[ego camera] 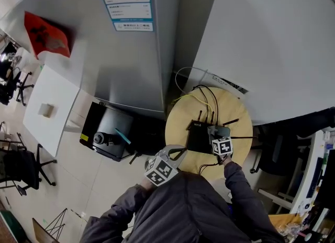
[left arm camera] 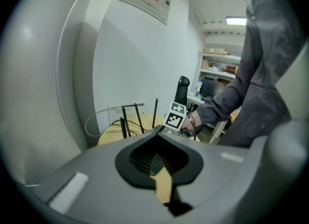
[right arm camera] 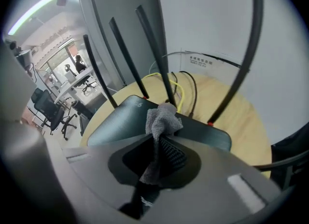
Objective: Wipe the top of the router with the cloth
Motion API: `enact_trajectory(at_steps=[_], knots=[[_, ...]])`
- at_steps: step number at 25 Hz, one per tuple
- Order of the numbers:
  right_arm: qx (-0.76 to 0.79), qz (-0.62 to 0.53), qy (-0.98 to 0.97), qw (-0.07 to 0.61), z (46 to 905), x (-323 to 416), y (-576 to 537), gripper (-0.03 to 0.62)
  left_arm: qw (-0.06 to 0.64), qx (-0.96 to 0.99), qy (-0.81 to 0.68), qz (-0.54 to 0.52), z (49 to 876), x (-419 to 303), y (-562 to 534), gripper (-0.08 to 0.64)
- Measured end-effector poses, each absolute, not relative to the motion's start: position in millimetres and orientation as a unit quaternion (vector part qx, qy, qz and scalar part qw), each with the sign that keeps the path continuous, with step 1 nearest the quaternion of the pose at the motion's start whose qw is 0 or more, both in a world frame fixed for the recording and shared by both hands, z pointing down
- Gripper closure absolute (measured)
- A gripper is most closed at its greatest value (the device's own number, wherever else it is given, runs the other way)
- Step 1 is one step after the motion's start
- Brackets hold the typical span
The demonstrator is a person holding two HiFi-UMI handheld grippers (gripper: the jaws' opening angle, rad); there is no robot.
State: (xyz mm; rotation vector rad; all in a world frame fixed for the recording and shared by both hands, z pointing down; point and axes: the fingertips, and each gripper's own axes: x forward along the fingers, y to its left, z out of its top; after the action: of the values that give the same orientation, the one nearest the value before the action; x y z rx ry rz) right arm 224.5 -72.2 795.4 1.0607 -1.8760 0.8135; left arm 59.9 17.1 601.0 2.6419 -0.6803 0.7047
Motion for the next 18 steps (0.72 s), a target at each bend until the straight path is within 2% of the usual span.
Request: enact_trajectory(at_steps=[6, 10, 14, 18], knots=[[0.474, 0.337, -0.706, 0.405, 795.0, 293.3, -65.3, 0.563, 0.16, 0.927, -0.232, 0.248, 601.2, 63.5, 16.6, 0.56], [0.493, 0.338, -0.689, 0.41, 796.4, 311.4, -63.3, 0.563, 0.16, 0.927, -0.231, 0.247, 601.4, 64.9, 16.2, 0.56], [0.489, 0.324, -0.705, 0.399, 785.2, 288.1, -70.7, 0.563, 0.157, 0.929, -0.23, 0.244, 599.4, 66.0, 16.1, 0.56], [0.453, 0.302, -0.747, 0.381, 772.3, 224.7, -77.1, 0.563, 0.158, 0.928, -0.232, 0.244, 599.5, 64.8, 15.9, 0.56]])
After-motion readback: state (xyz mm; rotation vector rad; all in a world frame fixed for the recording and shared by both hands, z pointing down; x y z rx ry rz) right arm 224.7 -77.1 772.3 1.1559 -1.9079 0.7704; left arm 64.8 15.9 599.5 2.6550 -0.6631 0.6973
